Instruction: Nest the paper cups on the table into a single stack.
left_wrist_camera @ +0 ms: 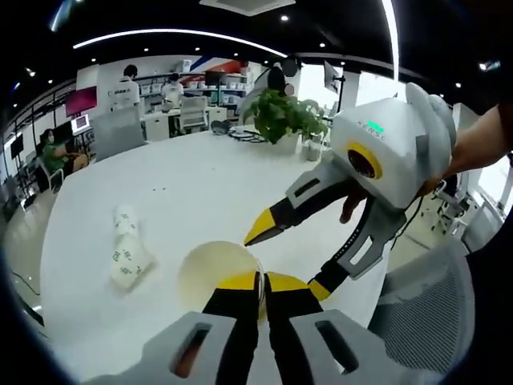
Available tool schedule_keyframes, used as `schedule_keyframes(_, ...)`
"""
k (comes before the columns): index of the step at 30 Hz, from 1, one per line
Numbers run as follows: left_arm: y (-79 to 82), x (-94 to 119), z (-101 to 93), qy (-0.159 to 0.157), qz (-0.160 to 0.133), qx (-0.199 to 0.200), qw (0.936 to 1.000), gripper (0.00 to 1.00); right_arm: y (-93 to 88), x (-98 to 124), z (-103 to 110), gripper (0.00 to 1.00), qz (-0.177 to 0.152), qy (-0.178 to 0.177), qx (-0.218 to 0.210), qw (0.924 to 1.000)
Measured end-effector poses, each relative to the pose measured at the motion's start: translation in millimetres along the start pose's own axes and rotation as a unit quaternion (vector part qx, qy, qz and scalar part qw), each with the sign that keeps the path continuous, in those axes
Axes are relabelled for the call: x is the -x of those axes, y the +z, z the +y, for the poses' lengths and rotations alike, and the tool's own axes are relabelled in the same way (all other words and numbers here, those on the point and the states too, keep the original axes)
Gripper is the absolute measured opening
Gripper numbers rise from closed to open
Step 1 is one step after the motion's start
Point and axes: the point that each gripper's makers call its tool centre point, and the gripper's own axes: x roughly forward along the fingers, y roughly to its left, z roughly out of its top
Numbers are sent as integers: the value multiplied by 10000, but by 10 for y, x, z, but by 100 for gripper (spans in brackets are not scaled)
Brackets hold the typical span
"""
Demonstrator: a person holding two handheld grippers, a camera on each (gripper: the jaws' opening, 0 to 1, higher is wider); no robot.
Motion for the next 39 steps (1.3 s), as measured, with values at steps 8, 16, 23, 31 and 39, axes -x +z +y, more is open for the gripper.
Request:
schedule_keyframes(8,-73,-88,-50,-52,85,44,9999,2,-94,84,13,48,-22,-125,-277,9995)
schedule_keyframes(16,-131,-155,-60,-91,144,105,9998,2,-259,153,33,48,24,-200,-532,9984)
schedule_keyframes(23,-182,-168,-63,-107,205,147,9996,3,-329,203,41,48,34,-253,-682,9973)
schedule_keyframes(31,-147,-134,-86,-142,94,199,9997,6,-347,279,-17,48,23,-322,-804,9962)
schedule_keyframes(39,-79,-17,-80,-147,-103,177,9997,10,-292,346,-189,48,-54,-428,-938,9947)
